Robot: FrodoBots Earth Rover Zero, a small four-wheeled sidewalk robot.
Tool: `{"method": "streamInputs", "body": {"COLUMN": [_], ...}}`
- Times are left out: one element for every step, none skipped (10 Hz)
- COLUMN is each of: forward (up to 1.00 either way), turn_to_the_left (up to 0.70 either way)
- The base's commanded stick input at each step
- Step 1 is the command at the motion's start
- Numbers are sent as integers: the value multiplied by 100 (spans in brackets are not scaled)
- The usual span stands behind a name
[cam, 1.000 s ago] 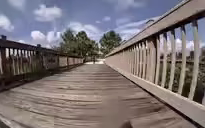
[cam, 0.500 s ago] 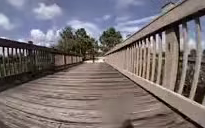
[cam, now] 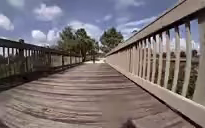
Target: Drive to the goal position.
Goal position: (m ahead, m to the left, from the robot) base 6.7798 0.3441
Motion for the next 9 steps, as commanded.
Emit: {"method": "streamInputs", "body": {"forward": [85, 85, 85, 85, 85, 85, 85, 85, 85], "turn_to_the_left": [0, 0, 0, 1, 9, 29, 18, 3, 0]}}
